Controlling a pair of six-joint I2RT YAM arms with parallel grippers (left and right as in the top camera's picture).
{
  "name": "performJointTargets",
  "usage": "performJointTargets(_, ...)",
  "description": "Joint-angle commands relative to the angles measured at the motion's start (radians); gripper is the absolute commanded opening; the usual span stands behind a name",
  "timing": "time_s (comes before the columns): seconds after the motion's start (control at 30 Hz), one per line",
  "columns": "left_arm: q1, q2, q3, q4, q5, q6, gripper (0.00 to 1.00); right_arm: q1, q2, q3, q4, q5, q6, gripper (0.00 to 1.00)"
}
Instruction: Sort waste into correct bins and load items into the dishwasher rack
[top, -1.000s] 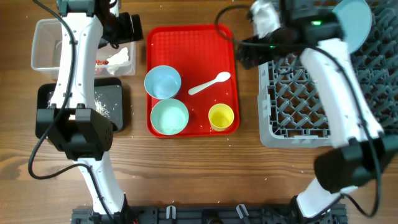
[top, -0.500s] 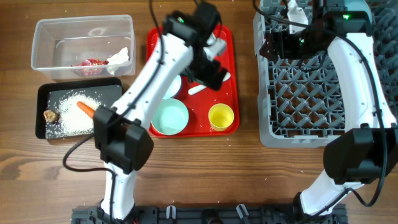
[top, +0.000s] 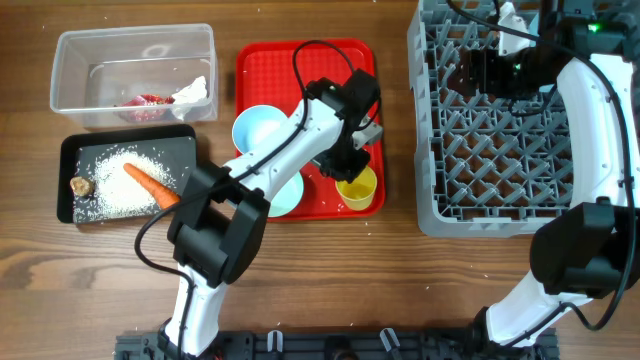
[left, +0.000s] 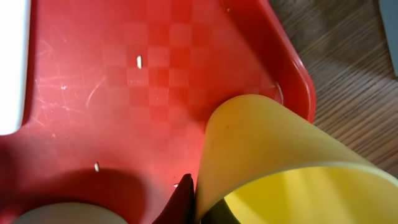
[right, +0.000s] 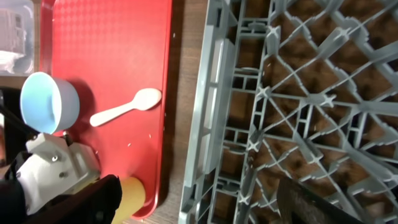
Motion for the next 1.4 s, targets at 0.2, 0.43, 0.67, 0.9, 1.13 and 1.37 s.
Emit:
performJointTargets(0.2, 0.483, -0.143, 0.118, 0.146, 1.125, -0.006, 0.04, 0.021, -0.027, -0.004, -0.014, -0.733, -0.319, 0.83)
performJointTargets(0.43, 0.490, -0.143, 0.118, 0.250, 1.333, -0.005, 0.04, 0.211, -0.026, -0.168, 0.447, -1.007, -0.180, 0.92)
performJointTargets(0.67, 0.486, -0.143, 0.118, 0.257, 1.310, -0.003, 0.04, 0.244, -0.026, -0.169, 0.591, -1.117, -0.138, 0.93)
performJointTargets(0.9, 0.484, -0.143, 0.118, 0.257, 1.265, -0.003, 0.04, 0.240, -0.026, -0.169, 0.645, -1.182, -0.114, 0.92)
performJointTargets(1.13, 0.491, -0.143, 0.118, 0.212, 1.059, -0.003, 0.04, 0.137, -0.026, -0.169, 0.643, -1.206, -0.090, 0.90)
performJointTargets(1.37, 0.491, -0.143, 0.118, 0.239, 1.185, -0.003, 0.04, 0.278, -0.022, -0.221, 0.660, -1.021, -0.119, 0.94)
